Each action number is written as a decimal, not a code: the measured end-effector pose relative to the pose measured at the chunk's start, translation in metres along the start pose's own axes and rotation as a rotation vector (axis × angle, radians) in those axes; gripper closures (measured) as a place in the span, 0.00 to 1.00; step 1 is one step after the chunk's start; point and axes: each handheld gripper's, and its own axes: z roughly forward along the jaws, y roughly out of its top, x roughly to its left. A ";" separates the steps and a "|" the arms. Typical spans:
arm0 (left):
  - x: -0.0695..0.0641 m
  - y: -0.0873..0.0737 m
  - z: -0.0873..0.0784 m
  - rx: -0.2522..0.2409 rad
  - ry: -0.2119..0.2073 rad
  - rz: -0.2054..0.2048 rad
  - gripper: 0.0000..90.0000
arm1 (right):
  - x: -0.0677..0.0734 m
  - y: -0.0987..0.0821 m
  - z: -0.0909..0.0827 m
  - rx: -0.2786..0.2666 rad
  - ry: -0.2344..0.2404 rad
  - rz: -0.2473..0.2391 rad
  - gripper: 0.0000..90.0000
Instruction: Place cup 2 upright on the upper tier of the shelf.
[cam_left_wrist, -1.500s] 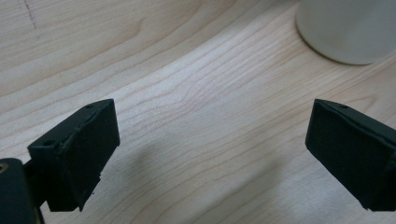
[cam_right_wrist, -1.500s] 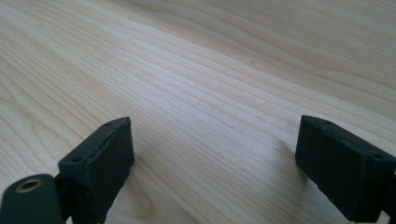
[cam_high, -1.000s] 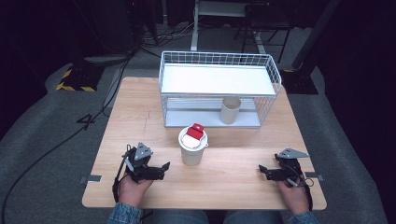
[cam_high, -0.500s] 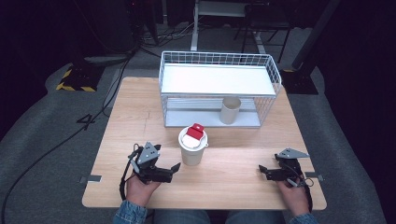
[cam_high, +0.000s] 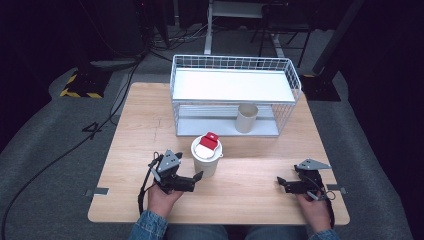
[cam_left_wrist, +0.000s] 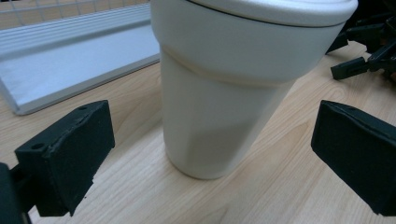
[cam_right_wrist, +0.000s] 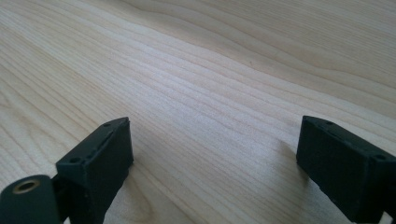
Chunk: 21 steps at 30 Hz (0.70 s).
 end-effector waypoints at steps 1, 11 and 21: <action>0.000 0.000 0.003 -0.004 -0.006 -0.001 0.00 | 0.000 0.000 0.000 0.000 0.000 0.000 0.12; 0.001 0.003 0.024 -0.048 -0.040 -0.051 0.00 | 0.000 0.000 0.000 0.000 0.000 0.000 0.12; -0.005 0.002 0.042 -0.054 -0.043 -0.043 0.00 | 0.000 0.000 0.000 0.000 -0.001 0.004 0.12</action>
